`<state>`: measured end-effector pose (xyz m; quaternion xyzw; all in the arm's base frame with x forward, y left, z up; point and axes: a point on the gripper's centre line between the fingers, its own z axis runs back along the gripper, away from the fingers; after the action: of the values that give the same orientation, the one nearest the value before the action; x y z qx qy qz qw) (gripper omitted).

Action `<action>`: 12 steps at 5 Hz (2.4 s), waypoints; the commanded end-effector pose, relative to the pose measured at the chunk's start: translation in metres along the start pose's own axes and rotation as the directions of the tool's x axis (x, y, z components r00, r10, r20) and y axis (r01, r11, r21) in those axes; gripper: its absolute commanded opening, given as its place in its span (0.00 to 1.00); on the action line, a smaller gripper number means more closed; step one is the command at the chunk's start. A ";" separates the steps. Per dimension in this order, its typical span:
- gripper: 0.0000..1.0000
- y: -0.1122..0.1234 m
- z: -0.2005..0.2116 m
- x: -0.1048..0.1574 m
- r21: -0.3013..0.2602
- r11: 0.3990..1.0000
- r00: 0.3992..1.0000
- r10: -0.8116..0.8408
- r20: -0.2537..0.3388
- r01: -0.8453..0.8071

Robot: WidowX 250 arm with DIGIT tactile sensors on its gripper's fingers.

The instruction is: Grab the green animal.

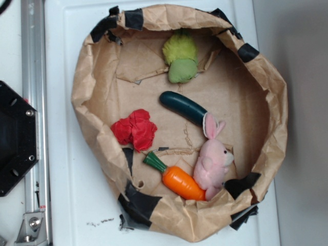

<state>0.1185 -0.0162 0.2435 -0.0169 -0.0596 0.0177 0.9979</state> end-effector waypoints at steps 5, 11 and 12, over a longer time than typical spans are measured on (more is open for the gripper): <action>1.00 0.088 -0.102 0.092 0.091 0.735 0.721 0.620 0.310 -0.672; 0.00 0.134 -0.214 0.148 0.012 0.415 0.409 0.889 0.205 -0.910; 0.00 0.132 -0.197 0.140 0.146 0.504 0.520 0.846 0.115 -0.851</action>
<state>0.2807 0.1008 0.0453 0.0511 -0.0326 0.5019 0.8628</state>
